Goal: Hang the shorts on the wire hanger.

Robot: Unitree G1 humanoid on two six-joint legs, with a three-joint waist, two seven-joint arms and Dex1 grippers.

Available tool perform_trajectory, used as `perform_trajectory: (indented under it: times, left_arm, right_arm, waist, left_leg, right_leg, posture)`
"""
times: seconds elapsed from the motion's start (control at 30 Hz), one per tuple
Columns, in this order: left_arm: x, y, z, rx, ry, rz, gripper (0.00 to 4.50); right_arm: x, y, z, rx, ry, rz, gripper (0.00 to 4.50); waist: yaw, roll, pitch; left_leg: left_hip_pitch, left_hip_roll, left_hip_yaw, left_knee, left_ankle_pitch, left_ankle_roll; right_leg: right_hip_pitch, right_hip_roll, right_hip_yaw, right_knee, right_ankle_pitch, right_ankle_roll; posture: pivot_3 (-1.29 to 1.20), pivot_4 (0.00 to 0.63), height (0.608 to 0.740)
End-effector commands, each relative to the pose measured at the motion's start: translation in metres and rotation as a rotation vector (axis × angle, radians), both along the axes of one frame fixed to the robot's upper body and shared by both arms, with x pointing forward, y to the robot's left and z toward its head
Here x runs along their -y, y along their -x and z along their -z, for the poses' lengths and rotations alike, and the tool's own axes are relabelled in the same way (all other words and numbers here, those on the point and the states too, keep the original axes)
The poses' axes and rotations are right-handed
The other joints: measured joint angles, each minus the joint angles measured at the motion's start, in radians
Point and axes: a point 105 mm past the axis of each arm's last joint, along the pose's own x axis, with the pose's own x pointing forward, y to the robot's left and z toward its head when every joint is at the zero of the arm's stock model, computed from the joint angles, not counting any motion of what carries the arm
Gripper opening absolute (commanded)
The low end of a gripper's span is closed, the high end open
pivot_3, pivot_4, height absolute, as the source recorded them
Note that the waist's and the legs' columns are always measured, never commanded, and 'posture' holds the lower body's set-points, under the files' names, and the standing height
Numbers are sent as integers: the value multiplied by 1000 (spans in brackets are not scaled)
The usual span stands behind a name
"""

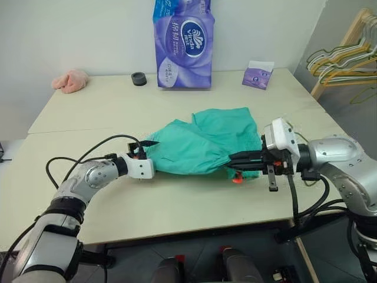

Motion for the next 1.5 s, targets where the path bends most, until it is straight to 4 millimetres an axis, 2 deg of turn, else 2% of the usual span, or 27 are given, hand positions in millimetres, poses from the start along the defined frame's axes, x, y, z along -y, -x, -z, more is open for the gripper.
perform_trajectory:
  times: [0.03,0.2,0.33,0.37,0.43,0.5,0.57,0.63,0.7,0.77,0.83,0.9,0.97,1.03,1.1,1.17,1.2,1.27,1.3,1.37,1.43,1.5]
  left_arm:
    - [-12,-6,2,16,-52,-43,3236]
    - [-21,-6,11,-33,-114,-60,1684]
    - [-26,6,22,-167,-127,-37,449]
    - [-26,13,25,-251,-95,-34,120]
    - [-22,33,25,-465,25,-26,53]
    - [-10,63,11,-707,126,34,53]
    - [4,86,-8,-863,177,97,53]
    - [18,93,-31,-945,243,136,53]
    - [31,90,-50,-984,300,167,53]
    - [42,71,-68,-953,379,158,53]
    - [51,34,-89,-836,475,102,53]
    - [51,-16,-117,-643,589,-24,53]
    - [42,-59,-157,-392,670,-178,53]
    - [29,-84,-205,-152,741,-294,53]
    - [18,-87,-258,71,748,-325,53]
    - [13,-73,-312,312,654,-302,53]
    - [13,-63,-335,438,554,-280,53]
    - [20,-43,-366,584,390,-212,53]
    - [25,-34,-374,615,331,-175,53]
    - [34,-22,-373,605,215,-101,53]
    - [43,-17,-346,472,156,-29,53]
    - [43,-14,-296,252,120,10,53]
  right_arm:
    - [0,6,-13,39,-15,-7,0]
    - [3,6,-10,34,8,-3,0]
    - [9,3,-2,43,61,2,0]
    - [14,0,5,49,106,4,0]
    - [29,-6,24,60,219,7,0]
    - [45,-21,38,39,283,25,0]
    - [60,-43,45,33,329,51,0]
    - [71,-69,46,47,373,80,0]
    - [77,-95,41,78,411,110,0]
    - [76,-126,30,153,450,160,0]
    - [65,-159,10,300,495,241,0]
    - [46,-184,-19,482,513,332,0]
    - [19,-200,-55,703,508,409,0]
    - [-9,-205,-100,947,458,480,0]
    - [-33,-195,-155,1187,335,547,0]
    - [-46,-175,-206,1380,179,584,0]
    - [-49,-162,-227,1440,85,589,0]
    - [-48,-141,-252,1519,-54,566,0]
    - [-44,-133,-258,1545,-101,546,0]
    - [-36,-128,-248,1561,-139,485,0]
    - [-30,-132,-211,1528,-113,385,0]
    - [-23,-141,-160,1412,-81,308,0]
  waist:
    - [0,0,0]
    - [-1,0,0]
    - [-5,0,0]
    - [-8,1,0]
    - [-20,2,0]
    - [-31,1,0]
    - [-41,3,2]
    - [-42,6,4]
    - [-35,7,7]
    - [-28,8,7]
    - [-21,8,7]
    - [-20,7,7]
    - [-23,6,6]
    - [-27,4,5]
    - [-39,4,4]
    - [-48,4,4]
    - [-51,4,4]
    - [-53,4,4]
    - [-50,4,4]
    - [-48,4,4]
    - [-45,4,4]
    - [-44,3,4]
  left_leg:
    - [0,0,0,0,0,0]
    - [0,0,0,0,0,0]
    - [0,0,0,0,0,0]
    - [0,0,1,0,0,0]
    - [1,0,2,-1,-1,1]
    - [1,0,3,-1,-2,3]
    - [1,1,5,0,-3,3]
    - [1,0,5,1,-3,3]
    - [1,-1,5,2,-3,3]
    - [2,-1,5,2,-2,3]
    - [2,-1,5,2,-2,3]
    - [2,-1,5,2,-2,3]
    - [-3,0,5,3,1,-3]
    - [-11,-1,5,3,4,-8]
    - [-26,-3,9,3,7,-13]
    - [-39,-3,10,2,10,-19]
    - [-46,-3,10,1,11,-20]
    - [-51,-4,13,0,11,-21]
    - [-51,-4,14,-2,11,-21]
    - [-50,-4,15,-9,11,-21]
    - [-47,-5,17,-8,11,-20]
    - [-34,-5,17,-8,10,-17]
  right_leg:
    - [0,0,0,0,0,0]
    - [0,0,0,0,0,0]
    - [0,0,0,0,0,0]
    - [0,0,0,0,0,0]
    - [0,0,0,0,-1,1]
    - [0,-1,2,0,-2,2]
    - [-1,-1,4,0,-2,2]
    - [0,-1,4,0,-2,2]
    - [0,0,2,0,-2,2]
    - [0,3,2,0,-3,3]
    - [1,8,2,1,-2,3]
    - [1,8,3,2,-1,3]
    - [-5,6,3,4,0,3]
    - [-14,2,4,5,0,3]
    - [-36,-1,7,16,0,3]
    - [-52,-2,11,19,0,3]
    - [-61,-2,13,19,0,3]
    - [-69,-1,18,19,0,3]
    - [-69,-1,18,19,0,3]
    - [-68,-1,19,17,0,3]
    - [-63,-1,20,16,0,3]
    - [-48,-1,21,15,-1,4]
  posture:
    - [-220,120,740]
    - [-217,122,740]
    - [-203,121,740]
    - [-198,121,740]
    - [-178,120,740]
    - [-147,114,740]
    - [-127,109,740]
    - [-112,103,740]
    - [-101,96,740]
    - [-97,89,740]
    - [-98,84,740]
    - [-96,78,740]
    - [-92,75,740]
    - [-90,75,740]
    - [-92,79,740]
    - [-93,82,740]
    - [-92,85,740]
    - [-84,93,740]
    - [-81,94,740]
    - [-77,97,740]
    - [-79,100,740]
    - [-84,105,740]
